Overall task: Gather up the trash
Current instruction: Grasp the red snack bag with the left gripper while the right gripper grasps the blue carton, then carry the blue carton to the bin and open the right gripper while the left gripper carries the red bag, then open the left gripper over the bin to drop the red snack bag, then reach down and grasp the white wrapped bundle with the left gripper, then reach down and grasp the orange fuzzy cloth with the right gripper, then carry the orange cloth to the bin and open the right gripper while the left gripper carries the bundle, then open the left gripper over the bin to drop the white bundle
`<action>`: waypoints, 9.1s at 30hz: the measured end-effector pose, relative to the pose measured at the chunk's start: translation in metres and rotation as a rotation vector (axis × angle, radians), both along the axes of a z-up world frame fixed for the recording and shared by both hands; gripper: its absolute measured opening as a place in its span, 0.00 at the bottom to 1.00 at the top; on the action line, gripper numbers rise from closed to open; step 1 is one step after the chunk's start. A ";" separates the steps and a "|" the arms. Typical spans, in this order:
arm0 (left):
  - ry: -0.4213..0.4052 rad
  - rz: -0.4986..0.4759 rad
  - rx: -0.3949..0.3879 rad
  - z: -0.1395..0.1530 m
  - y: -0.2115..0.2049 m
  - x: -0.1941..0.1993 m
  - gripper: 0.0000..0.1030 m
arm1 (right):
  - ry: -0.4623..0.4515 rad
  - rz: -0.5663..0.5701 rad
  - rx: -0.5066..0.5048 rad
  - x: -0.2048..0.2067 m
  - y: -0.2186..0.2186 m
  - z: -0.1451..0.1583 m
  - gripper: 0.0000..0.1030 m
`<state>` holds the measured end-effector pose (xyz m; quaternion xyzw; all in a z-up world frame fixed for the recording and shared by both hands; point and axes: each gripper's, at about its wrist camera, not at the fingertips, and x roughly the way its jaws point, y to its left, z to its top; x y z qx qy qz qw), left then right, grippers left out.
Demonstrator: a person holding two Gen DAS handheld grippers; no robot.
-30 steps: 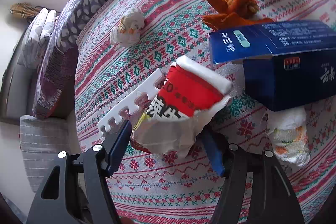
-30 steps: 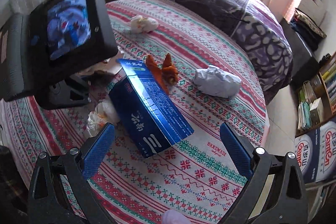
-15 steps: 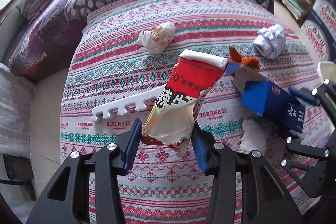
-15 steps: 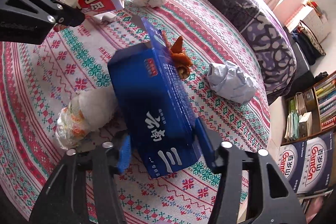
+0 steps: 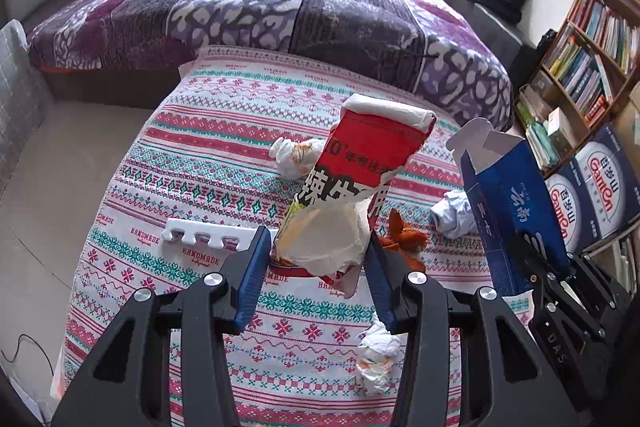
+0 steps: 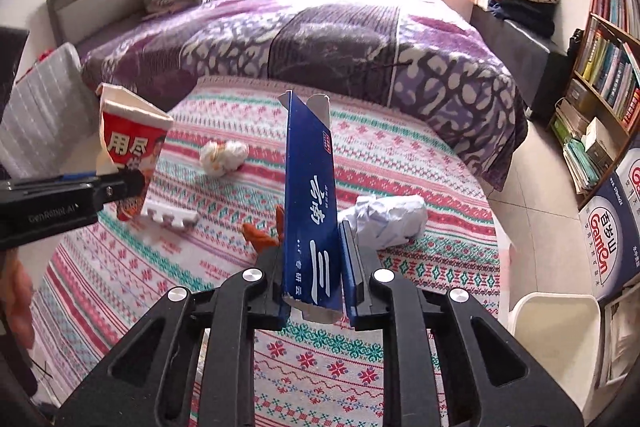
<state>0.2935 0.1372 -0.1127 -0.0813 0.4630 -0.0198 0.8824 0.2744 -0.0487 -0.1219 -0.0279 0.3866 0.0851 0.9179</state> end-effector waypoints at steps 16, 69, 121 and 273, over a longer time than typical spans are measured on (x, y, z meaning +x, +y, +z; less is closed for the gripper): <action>-0.221 0.152 -0.029 0.060 -0.035 -0.049 0.45 | -0.179 -0.219 0.097 -0.033 -0.049 0.055 0.17; -0.137 -0.308 -0.084 0.023 -0.259 -0.070 0.46 | -0.092 -0.763 0.163 -0.099 -0.281 0.058 0.59; 0.154 -0.285 0.167 -0.065 -0.260 -0.065 0.73 | 0.069 -0.809 0.159 -0.095 -0.299 0.041 0.93; 0.052 -0.513 -0.171 -0.022 -0.344 -0.081 0.41 | 0.034 -1.006 0.133 -0.131 -0.349 0.034 0.83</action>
